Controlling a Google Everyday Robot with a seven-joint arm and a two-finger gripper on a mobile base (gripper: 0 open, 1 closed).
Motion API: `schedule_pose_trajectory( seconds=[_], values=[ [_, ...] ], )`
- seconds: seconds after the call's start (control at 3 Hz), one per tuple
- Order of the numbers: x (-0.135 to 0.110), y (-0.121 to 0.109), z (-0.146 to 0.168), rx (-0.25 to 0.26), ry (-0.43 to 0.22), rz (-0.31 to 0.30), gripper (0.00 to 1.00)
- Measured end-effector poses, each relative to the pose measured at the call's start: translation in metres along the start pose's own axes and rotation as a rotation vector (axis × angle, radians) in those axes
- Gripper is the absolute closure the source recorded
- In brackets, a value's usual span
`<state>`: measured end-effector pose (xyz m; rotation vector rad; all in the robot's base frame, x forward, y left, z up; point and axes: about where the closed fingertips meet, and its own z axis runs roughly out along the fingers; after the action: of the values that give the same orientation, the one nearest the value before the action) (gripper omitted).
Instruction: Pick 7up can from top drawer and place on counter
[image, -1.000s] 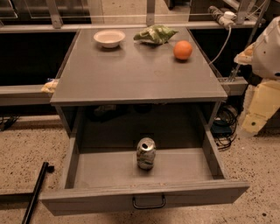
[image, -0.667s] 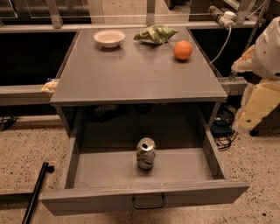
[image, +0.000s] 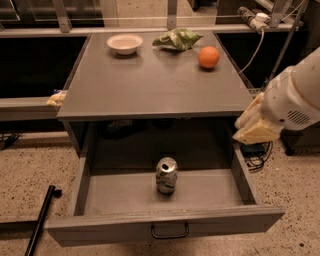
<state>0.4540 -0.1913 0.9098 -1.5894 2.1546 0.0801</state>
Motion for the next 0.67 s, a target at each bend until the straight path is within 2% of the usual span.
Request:
schedule_pose_trajectory(
  seconds=[0.33,0.67],
  values=[
    [-0.014,-0.003,0.052,-0.008,-0.131,0.033,0.89],
    [-0.021,-0.014,0.052,0.033,-0.154,0.037,1.0]
  ],
)
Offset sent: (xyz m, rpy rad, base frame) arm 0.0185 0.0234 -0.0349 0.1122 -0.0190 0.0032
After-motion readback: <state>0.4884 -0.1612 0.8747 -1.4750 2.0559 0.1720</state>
